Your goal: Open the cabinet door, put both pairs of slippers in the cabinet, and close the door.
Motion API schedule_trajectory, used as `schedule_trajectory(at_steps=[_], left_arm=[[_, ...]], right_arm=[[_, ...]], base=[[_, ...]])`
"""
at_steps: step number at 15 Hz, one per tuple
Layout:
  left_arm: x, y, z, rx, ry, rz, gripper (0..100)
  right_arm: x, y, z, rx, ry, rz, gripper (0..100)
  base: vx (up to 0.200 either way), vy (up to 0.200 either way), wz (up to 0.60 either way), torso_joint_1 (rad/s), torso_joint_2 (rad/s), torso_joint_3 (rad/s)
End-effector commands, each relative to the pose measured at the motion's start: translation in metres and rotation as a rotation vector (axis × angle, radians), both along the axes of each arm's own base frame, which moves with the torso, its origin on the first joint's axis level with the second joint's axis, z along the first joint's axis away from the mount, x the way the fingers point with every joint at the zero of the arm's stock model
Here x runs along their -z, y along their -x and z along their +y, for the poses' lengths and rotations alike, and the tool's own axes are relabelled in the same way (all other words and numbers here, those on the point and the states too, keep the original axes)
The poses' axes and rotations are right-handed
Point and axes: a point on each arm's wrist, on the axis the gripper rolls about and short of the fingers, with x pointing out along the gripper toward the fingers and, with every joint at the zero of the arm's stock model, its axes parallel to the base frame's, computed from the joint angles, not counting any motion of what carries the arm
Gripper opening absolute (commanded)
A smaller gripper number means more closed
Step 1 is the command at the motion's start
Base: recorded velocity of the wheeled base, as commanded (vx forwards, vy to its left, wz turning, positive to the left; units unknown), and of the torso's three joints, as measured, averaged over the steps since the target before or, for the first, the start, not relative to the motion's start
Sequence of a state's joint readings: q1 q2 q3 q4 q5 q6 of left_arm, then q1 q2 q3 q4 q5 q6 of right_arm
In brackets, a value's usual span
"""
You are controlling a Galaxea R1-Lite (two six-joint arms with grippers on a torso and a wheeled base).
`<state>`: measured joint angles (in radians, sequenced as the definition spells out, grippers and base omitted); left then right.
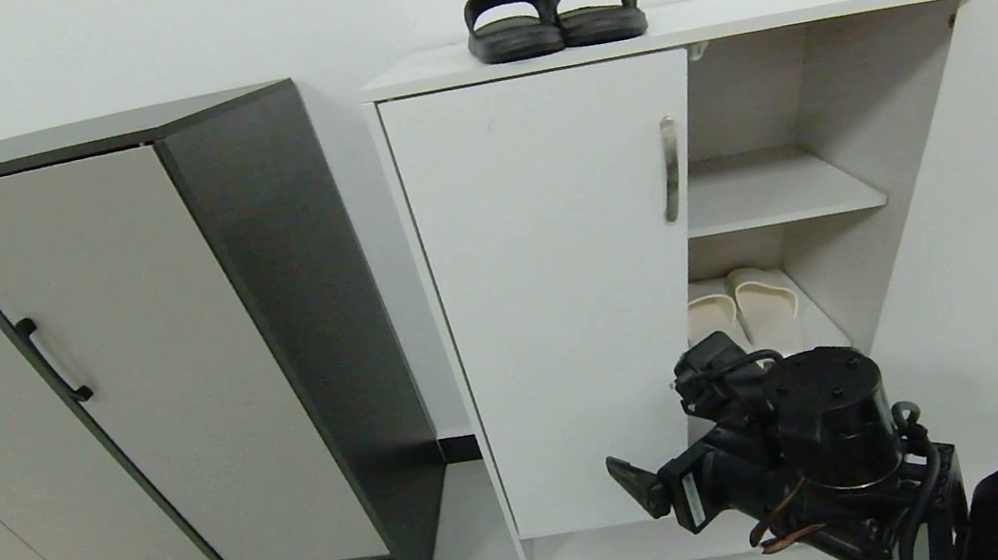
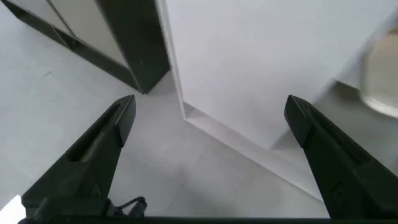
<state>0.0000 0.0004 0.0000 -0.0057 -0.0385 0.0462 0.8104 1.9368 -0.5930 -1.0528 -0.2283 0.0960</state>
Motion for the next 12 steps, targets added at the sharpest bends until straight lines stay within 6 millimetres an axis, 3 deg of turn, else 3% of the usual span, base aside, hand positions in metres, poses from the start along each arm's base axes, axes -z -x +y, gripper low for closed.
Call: schedule_trajectory(at_steps=[1, 12], left_arm=[[-0.0001, -0.0001, 0.0, 0.0, 0.0, 0.001, 0], [-0.0001, -0.0001, 0.0, 0.0, 0.002, 0.001, 0]], right_arm=[[0.0003, 0.0006, -0.0001, -0.004, 0.007, -0.002, 100], [0.0028, 0.0029, -0.0011, -0.006, 0.017, 0.005, 100]], base=[[0.0, 0.2, 0.0, 0.002, 0.0, -0.002], [0.0, 0.0, 0.0, 0.0, 0.0, 0.0]])
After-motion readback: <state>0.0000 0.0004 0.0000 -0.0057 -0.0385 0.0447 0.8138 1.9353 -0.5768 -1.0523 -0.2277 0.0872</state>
